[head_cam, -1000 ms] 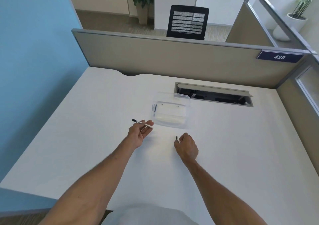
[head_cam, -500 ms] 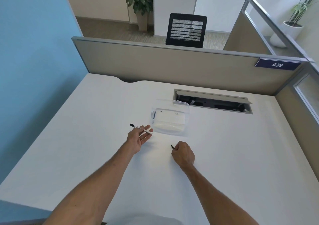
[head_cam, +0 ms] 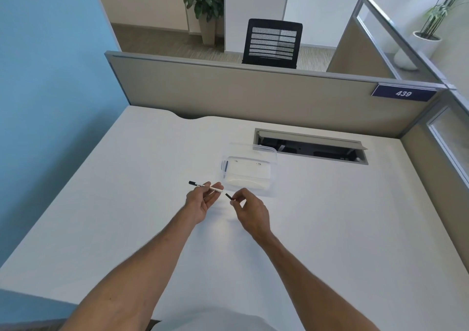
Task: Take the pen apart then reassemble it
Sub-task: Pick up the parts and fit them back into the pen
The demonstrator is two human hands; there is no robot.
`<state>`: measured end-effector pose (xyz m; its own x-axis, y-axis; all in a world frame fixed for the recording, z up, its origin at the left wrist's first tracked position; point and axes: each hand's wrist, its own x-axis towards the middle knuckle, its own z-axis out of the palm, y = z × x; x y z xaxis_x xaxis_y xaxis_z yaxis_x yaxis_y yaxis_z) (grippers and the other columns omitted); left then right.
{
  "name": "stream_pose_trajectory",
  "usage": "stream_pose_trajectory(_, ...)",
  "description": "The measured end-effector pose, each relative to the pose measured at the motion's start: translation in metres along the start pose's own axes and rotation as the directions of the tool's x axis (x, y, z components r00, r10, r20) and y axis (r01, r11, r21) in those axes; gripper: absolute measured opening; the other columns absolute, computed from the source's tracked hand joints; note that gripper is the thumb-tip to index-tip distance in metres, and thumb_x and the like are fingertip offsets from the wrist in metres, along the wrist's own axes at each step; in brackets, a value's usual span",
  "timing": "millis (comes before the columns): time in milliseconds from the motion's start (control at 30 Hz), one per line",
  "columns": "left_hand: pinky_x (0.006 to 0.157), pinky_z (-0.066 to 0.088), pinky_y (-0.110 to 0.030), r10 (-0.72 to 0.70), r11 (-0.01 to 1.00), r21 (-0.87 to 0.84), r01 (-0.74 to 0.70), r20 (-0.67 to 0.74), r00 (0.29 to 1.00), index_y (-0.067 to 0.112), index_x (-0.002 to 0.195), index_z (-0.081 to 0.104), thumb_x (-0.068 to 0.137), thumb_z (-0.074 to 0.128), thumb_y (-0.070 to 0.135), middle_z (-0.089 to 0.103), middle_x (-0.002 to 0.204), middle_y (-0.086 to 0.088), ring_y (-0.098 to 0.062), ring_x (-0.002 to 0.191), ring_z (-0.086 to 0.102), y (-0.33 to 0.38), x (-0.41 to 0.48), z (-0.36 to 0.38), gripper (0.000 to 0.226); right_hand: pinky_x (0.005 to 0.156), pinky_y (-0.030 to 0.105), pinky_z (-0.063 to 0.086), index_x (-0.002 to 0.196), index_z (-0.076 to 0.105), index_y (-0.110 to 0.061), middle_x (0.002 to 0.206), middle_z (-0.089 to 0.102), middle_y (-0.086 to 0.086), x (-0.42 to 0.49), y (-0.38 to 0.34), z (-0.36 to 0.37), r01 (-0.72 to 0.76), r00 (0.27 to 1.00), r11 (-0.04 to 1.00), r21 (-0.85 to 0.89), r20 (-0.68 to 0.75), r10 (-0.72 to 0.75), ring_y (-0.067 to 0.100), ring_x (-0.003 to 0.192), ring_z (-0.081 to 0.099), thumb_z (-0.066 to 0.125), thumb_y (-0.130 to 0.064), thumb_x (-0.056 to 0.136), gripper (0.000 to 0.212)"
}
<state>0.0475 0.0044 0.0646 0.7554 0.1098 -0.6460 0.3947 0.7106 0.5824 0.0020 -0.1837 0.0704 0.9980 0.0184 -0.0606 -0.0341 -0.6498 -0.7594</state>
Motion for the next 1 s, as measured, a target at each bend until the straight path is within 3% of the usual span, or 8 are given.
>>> stream_pose_trajectory(367, 0.065, 0.07, -0.035, -0.012, 1.0, 0.017, 0.011, 0.02, 1.0, 0.0, 0.129, 0.055, 0.112, 0.049, 0.002, 0.073, 0.131, -0.029, -0.031, 0.079, 0.085, -0.002, -0.004, -0.005, 0.018, 0.066, 0.03, 0.049, 0.103, 0.06, -0.033, 0.098, 0.072, -0.024, 0.0, -0.006, 0.003, 0.026, 0.999, 0.999, -0.028, -0.025, -0.027, 0.009, 0.072, 0.064, 0.069, -0.039, 0.099, 0.011)
stream_pose_trajectory(567, 0.068, 0.07, -0.034, -0.016, 1.0, 0.022, 0.015, 0.028, 0.999, 0.0, 0.13, 0.055, 0.113, 0.048, 0.002, 0.078, 0.115, -0.024, -0.03, 0.079, 0.085, -0.004, -0.007, -0.002, 0.019, 0.068, 0.032, 0.051, 0.102, 0.061, -0.033, 0.099, 0.072, -0.022, 0.0, -0.004, 0.004, 0.034, 0.999, 0.998, -0.054, -0.012, -0.035, 0.01, 0.073, 0.064, 0.068, -0.038, 0.1, 0.008)
stream_pose_trajectory(1000, 0.067, 0.07, -0.033, -0.014, 0.998, 0.06, 0.012, 0.023, 1.0, 0.0, 0.13, 0.057, 0.112, 0.05, 0.003, 0.078, 0.123, -0.025, -0.03, 0.081, 0.085, -0.006, -0.012, -0.005, 0.019, 0.065, 0.028, 0.048, 0.1, 0.061, -0.033, 0.099, 0.073, -0.022, -0.003, -0.004, 0.003, 0.052, 0.999, 0.996, -0.076, -0.007, -0.052, 0.008, 0.073, 0.064, 0.066, -0.036, 0.099, 0.006)
